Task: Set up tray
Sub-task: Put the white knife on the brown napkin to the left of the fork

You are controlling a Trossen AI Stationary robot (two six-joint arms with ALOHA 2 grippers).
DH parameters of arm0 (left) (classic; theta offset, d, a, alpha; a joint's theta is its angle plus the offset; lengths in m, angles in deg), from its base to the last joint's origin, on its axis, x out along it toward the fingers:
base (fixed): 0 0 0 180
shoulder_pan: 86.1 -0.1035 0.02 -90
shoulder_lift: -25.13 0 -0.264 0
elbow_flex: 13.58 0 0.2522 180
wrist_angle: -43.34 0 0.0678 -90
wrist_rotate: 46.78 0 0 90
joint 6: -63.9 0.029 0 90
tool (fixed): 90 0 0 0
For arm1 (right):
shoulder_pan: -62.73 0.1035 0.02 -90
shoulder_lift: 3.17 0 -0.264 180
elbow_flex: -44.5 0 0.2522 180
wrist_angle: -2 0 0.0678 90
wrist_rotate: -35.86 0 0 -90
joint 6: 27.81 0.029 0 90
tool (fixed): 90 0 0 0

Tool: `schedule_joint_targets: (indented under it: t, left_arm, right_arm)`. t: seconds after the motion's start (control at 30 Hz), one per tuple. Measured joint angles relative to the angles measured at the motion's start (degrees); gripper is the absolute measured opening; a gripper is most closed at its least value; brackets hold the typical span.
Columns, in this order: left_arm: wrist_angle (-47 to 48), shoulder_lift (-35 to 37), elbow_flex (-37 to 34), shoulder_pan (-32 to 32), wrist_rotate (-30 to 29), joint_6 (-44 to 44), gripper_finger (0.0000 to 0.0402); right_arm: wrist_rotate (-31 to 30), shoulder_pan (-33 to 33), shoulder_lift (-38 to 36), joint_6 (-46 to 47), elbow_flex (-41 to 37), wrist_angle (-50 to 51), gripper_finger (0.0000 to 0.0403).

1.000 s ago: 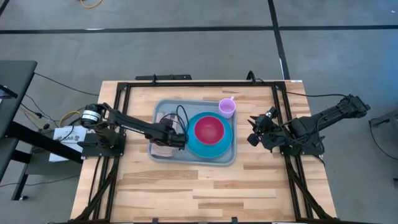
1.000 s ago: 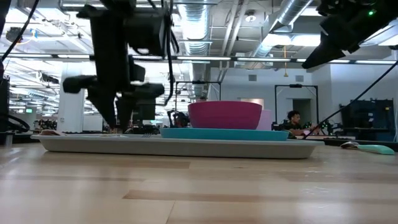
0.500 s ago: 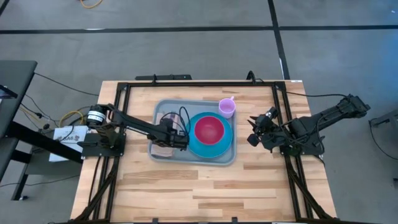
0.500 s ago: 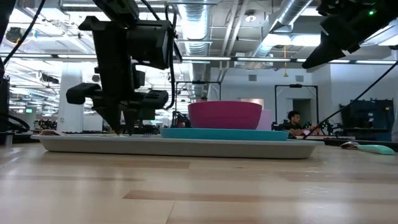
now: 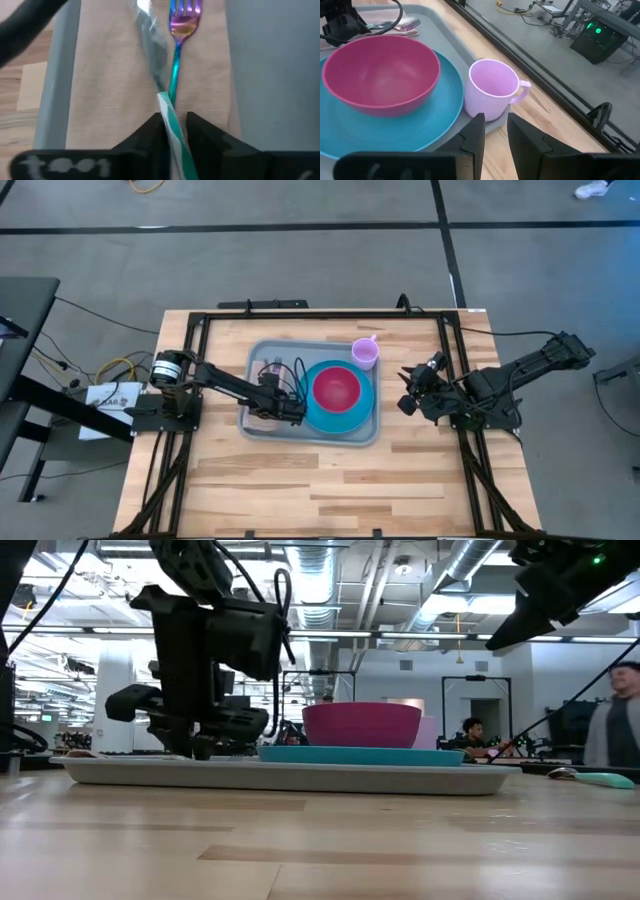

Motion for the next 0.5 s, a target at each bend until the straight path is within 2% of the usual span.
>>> schedule_joint_targets:
  t: [0.17, 0.33, 0.5]
  left_arm:
    - [1.96, -0.06, 2.03, -0.04, -0.08, 3.76, 0.0016]
    - [5.24, -0.06, 4.13, -0.04, -0.51, 4.51, 0.0032]
    - [16.73, -0.06, 7.97, 0.11, -0.41, 2.80, 0.0023]
  right_arm:
    - [0.17, 0.00, 0.00, 0.00, 0.00, -0.32, 0.0077]
    - [0.17, 0.00, 0.00, 0.11, 0.00, -0.37, 0.0077]
    - [0.17, 0.00, 0.00, 0.46, 0.00, -0.37, 0.0077]
